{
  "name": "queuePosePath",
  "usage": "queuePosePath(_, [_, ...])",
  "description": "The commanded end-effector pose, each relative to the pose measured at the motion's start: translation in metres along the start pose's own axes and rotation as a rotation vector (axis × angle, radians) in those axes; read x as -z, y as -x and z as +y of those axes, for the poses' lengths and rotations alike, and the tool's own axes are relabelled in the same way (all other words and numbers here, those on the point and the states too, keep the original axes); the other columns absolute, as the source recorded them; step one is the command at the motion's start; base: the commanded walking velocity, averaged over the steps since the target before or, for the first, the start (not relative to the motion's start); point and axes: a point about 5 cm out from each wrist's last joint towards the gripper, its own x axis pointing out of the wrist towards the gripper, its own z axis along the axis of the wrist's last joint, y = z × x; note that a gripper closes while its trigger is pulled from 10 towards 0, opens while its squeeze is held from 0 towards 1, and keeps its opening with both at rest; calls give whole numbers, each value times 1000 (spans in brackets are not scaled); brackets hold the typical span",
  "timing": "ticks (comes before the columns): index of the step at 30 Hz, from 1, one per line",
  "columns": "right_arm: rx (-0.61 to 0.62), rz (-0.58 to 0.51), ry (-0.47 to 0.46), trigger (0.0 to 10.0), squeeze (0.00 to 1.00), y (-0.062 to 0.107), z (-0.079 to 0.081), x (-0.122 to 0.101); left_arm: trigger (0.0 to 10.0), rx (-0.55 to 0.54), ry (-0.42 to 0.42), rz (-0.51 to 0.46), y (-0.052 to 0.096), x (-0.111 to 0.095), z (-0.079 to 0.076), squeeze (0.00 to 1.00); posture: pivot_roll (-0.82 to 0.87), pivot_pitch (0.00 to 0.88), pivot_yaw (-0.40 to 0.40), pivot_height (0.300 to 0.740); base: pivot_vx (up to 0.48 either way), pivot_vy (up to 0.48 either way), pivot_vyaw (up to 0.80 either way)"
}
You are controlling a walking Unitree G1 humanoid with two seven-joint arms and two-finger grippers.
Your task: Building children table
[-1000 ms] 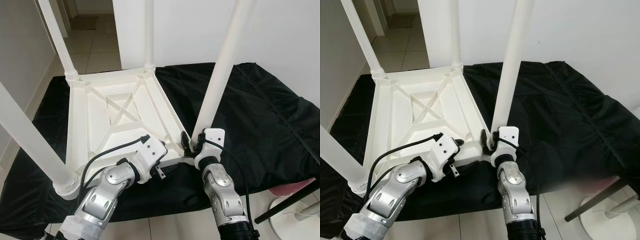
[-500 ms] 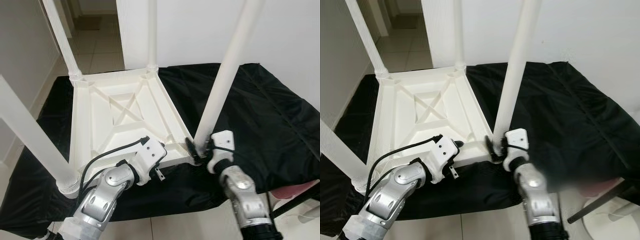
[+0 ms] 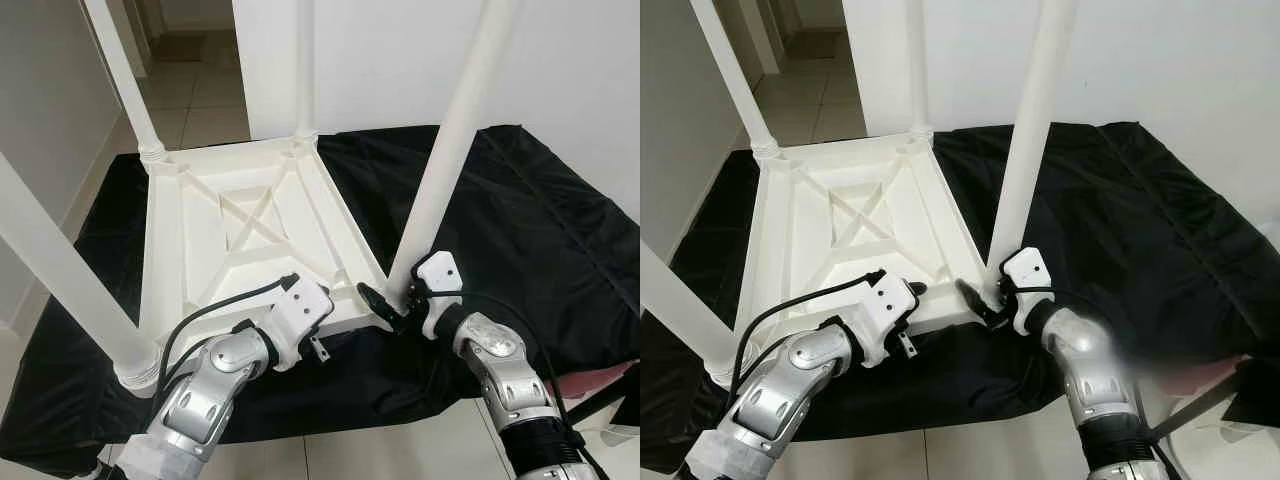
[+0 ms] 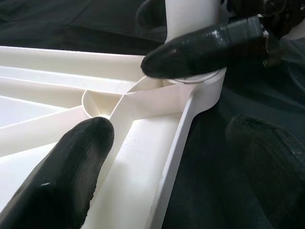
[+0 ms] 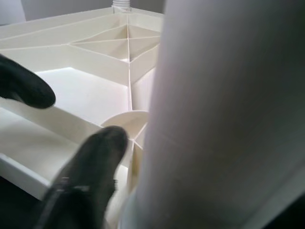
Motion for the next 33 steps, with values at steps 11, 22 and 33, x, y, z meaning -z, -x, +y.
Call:
queuePosePath(11, [-43,2,-15,10000,0,0,-2,6,10000,-11,-18,2,1,-3,4,0,-39,0,49,740,0,0,0])
queuePosePath(22, [23,-15,-65,10000,0,0,6,7,10000,-5,-15,3,1,-2,3,0,-45,0,52,740,0,0,0])
queuePosePath(33, [176,-3,-102,10000,0,0,16,8,10000,-8,-12,2,0,-2,3,0,-50,0,49,740,0,0,0])
